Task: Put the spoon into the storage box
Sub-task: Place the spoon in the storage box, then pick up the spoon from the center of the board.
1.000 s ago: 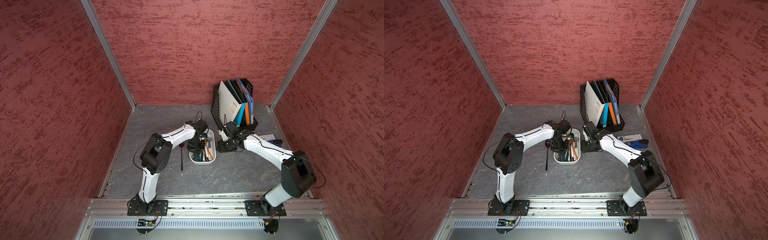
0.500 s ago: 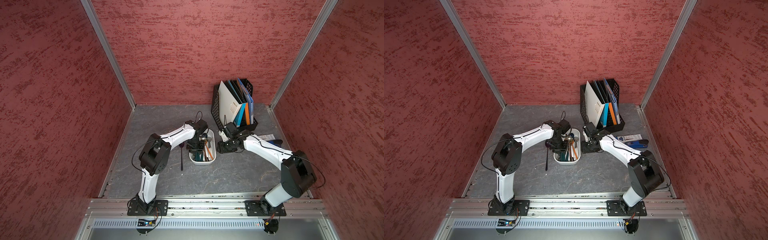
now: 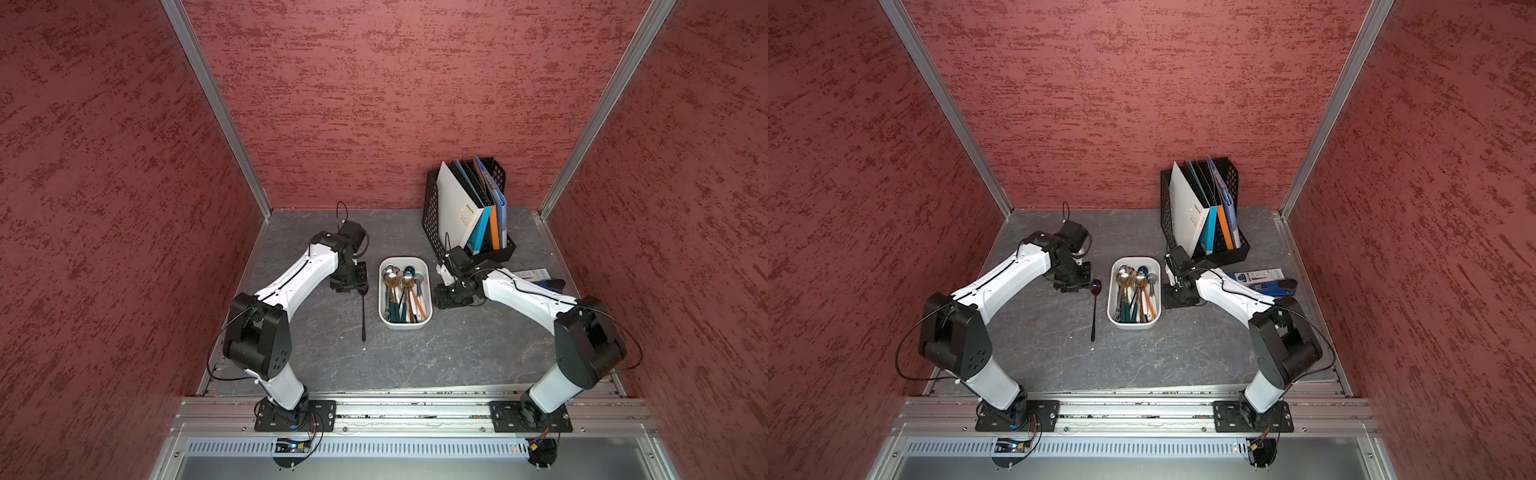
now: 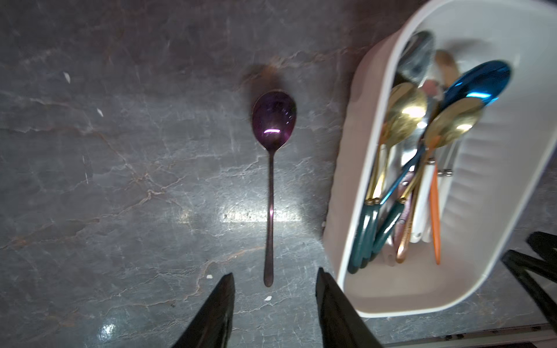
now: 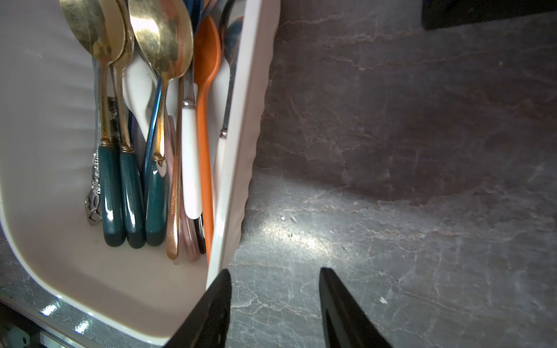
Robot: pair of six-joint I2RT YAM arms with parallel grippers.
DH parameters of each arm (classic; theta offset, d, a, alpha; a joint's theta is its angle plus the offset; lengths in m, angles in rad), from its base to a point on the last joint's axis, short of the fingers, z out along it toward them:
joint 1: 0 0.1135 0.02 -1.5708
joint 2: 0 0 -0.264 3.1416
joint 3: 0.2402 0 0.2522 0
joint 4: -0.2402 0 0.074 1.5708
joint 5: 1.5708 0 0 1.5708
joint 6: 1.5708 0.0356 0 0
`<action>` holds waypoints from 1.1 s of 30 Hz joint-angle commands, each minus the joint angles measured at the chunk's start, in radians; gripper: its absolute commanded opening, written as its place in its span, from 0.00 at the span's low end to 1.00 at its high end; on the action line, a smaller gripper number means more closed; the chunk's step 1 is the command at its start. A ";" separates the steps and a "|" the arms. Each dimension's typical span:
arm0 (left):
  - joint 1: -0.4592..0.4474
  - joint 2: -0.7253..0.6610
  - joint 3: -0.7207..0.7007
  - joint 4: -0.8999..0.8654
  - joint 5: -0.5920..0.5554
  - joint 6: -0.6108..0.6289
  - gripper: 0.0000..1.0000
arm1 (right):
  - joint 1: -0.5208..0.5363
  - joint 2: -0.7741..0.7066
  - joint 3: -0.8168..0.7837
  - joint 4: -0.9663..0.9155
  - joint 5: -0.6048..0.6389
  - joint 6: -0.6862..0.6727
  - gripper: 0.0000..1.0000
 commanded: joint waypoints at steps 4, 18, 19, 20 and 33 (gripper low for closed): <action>0.007 0.093 -0.048 0.095 0.042 0.027 0.47 | 0.003 0.010 0.031 -0.016 0.029 -0.016 0.50; 0.000 0.264 -0.019 0.146 0.056 0.036 0.42 | 0.003 0.042 0.056 -0.033 0.037 -0.022 0.50; -0.002 0.270 -0.017 0.146 0.053 0.037 0.41 | 0.002 0.042 0.057 -0.032 0.038 -0.023 0.50; -0.005 0.277 -0.015 0.144 0.048 0.038 0.41 | 0.001 0.045 0.059 -0.033 0.037 -0.022 0.50; -0.036 0.341 -0.023 0.144 0.015 0.030 0.18 | 0.001 0.047 0.058 -0.042 0.045 -0.032 0.50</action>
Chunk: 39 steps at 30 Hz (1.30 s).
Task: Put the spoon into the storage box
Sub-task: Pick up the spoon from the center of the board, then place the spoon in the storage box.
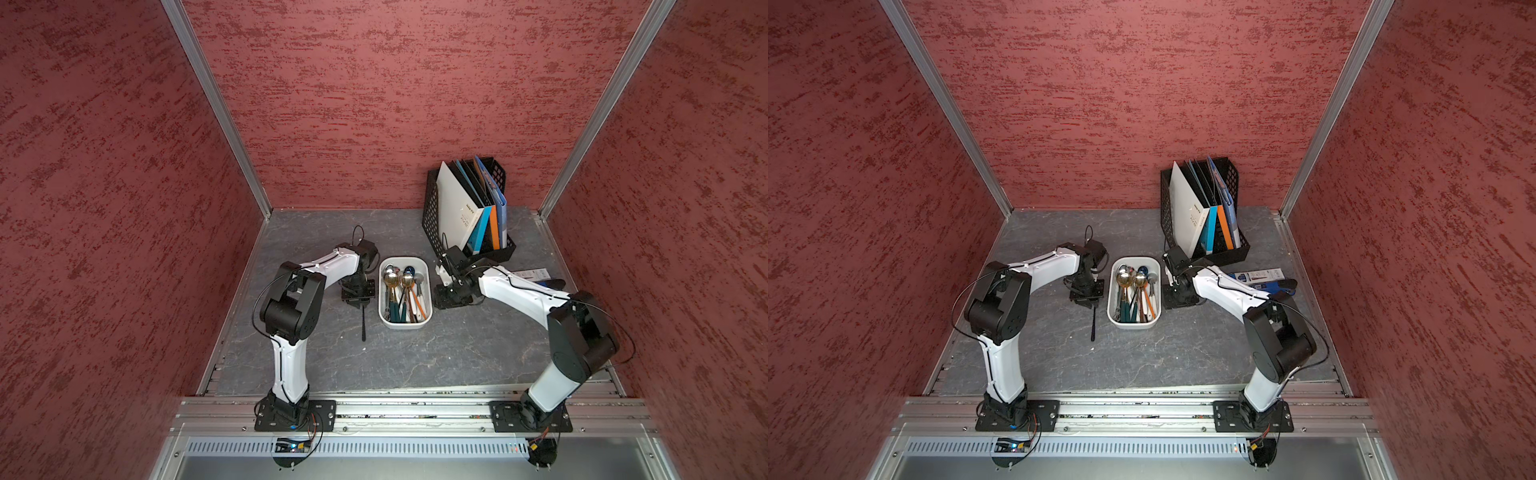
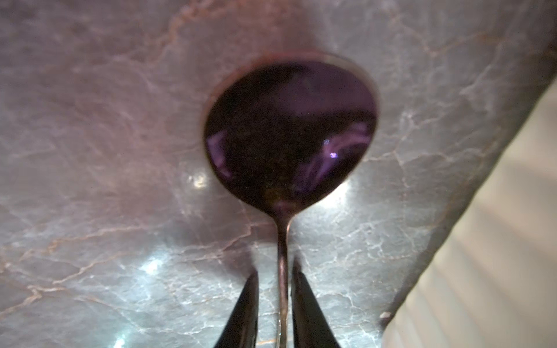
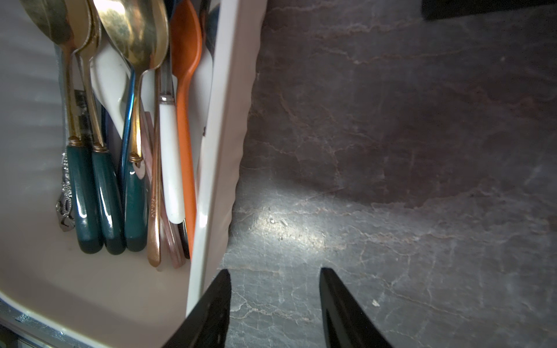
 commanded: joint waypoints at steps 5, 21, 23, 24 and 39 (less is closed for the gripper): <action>-0.008 0.054 -0.026 0.026 0.006 -0.002 0.10 | 0.001 0.004 0.032 -0.012 0.018 -0.011 0.51; 0.031 -0.072 -0.009 -0.021 0.006 0.046 0.00 | 0.001 -0.049 0.033 -0.026 0.032 -0.008 0.50; 0.039 -0.120 -0.003 -0.036 0.007 0.048 0.00 | 0.001 -0.056 0.032 -0.027 0.034 -0.007 0.50; 0.042 -0.139 0.003 -0.046 0.011 0.049 0.00 | 0.001 -0.058 0.032 -0.027 0.034 -0.007 0.50; -0.020 -0.208 0.195 -0.082 0.182 -0.041 0.00 | 0.001 -0.093 0.033 -0.033 0.035 0.004 0.51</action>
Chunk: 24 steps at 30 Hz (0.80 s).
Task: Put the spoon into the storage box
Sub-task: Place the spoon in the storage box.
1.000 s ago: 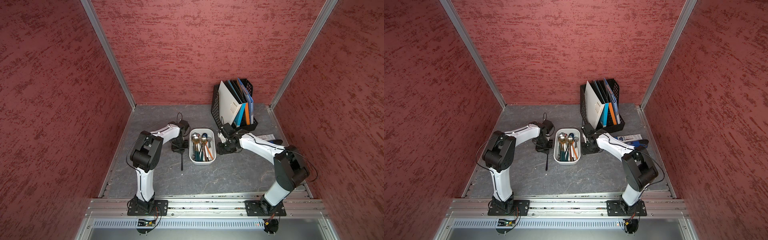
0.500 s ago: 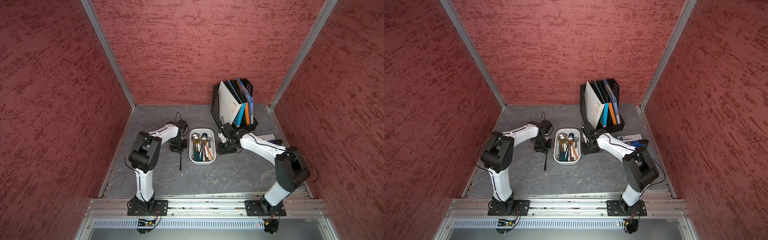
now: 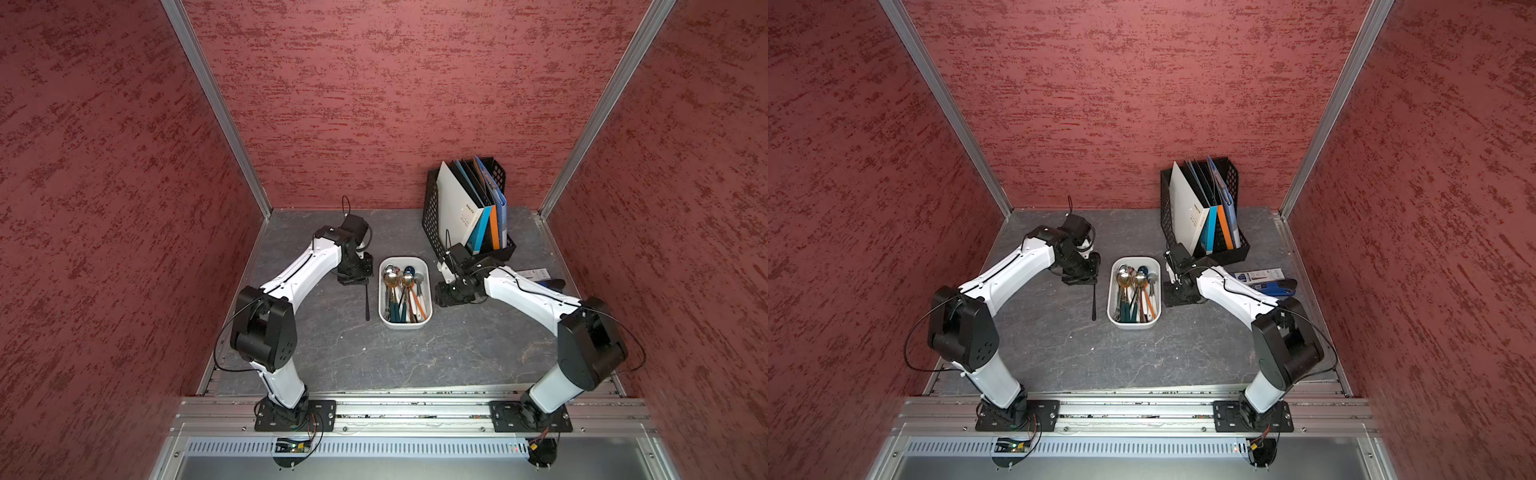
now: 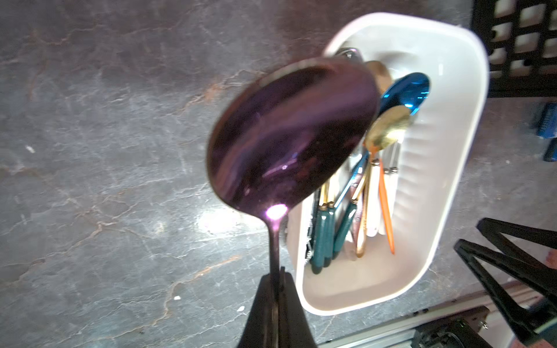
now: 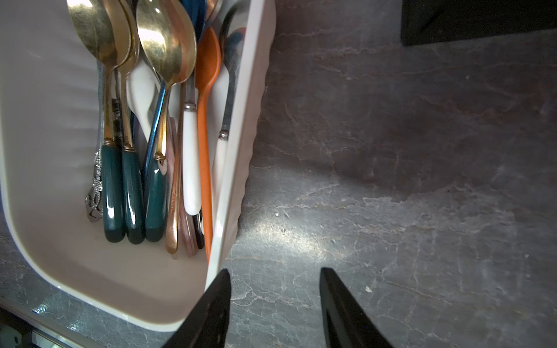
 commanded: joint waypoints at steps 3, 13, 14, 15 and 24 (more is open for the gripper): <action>-0.062 0.087 0.074 0.046 0.086 -0.066 0.00 | 0.001 -0.041 0.019 -0.013 0.028 0.006 0.51; -0.131 0.280 0.156 0.091 0.119 -0.095 0.00 | 0.001 -0.045 -0.006 -0.002 0.029 0.003 0.51; -0.132 0.297 0.157 0.093 0.122 -0.095 0.00 | 0.001 -0.045 -0.007 0.000 0.029 0.002 0.51; -0.136 0.315 0.160 0.093 0.126 -0.095 0.00 | 0.001 -0.043 -0.009 -0.001 0.029 0.002 0.51; -0.136 0.390 0.193 0.099 0.134 -0.103 0.00 | 0.001 -0.028 -0.009 0.000 0.028 -0.006 0.51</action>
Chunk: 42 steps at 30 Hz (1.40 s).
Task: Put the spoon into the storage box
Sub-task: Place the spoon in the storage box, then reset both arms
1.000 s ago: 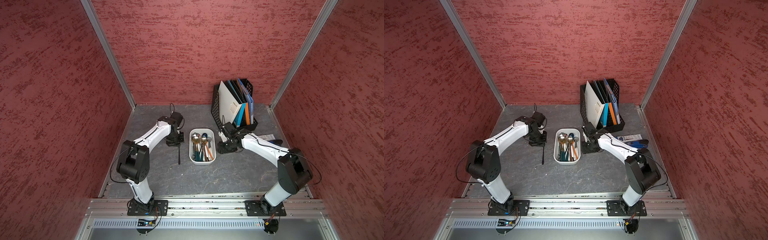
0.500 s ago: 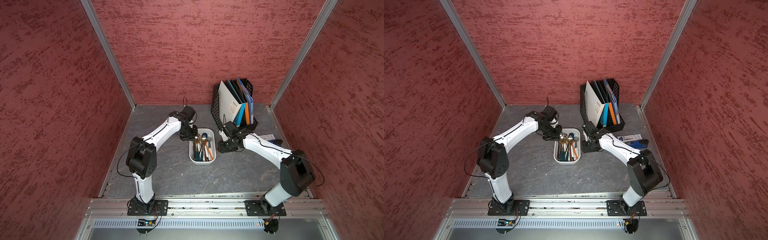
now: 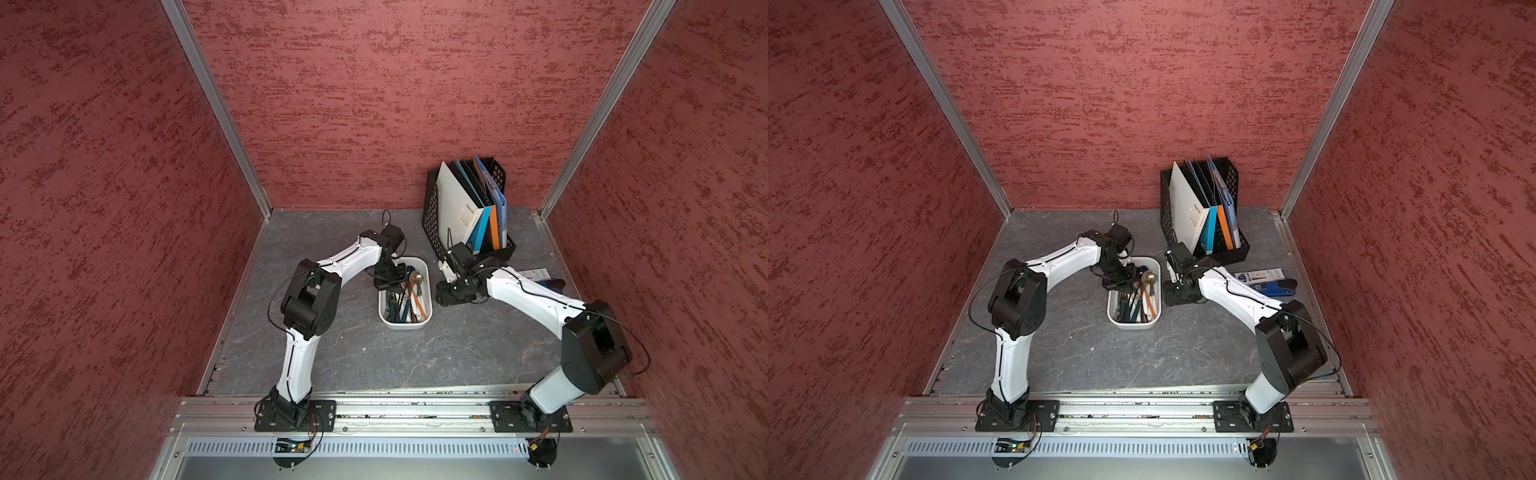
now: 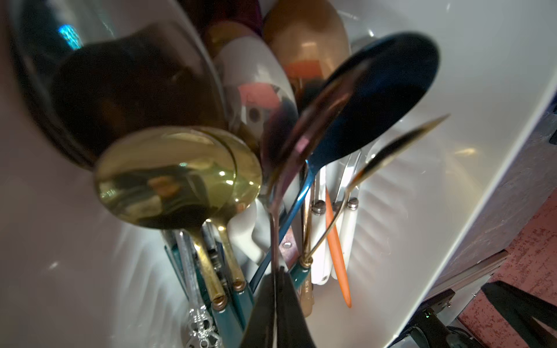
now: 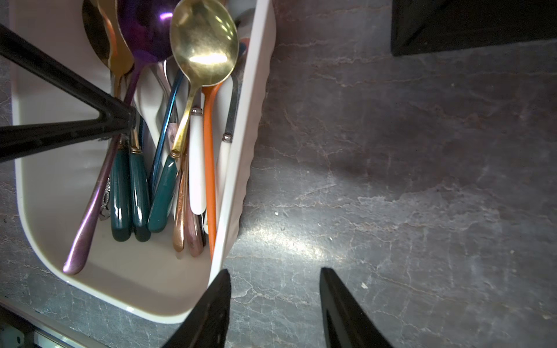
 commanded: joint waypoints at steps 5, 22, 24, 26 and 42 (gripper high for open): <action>-0.002 0.046 0.029 0.024 -0.008 -0.019 0.00 | 0.000 0.002 -0.011 0.007 0.014 -0.004 0.51; -0.008 -0.119 -0.087 0.113 -0.079 -0.028 0.49 | 0.001 -0.067 -0.019 0.014 0.152 -0.110 0.54; -0.012 -0.186 -0.130 0.139 -0.106 -0.018 0.54 | 0.001 -0.111 -0.041 0.047 0.205 -0.151 0.56; -0.019 -0.275 -0.188 0.178 -0.134 0.002 0.57 | -0.001 -0.178 -0.088 0.115 0.266 -0.196 0.60; 0.238 -1.218 -1.077 0.772 -0.718 0.307 1.00 | -0.395 -0.234 -0.552 1.055 0.353 -0.322 0.99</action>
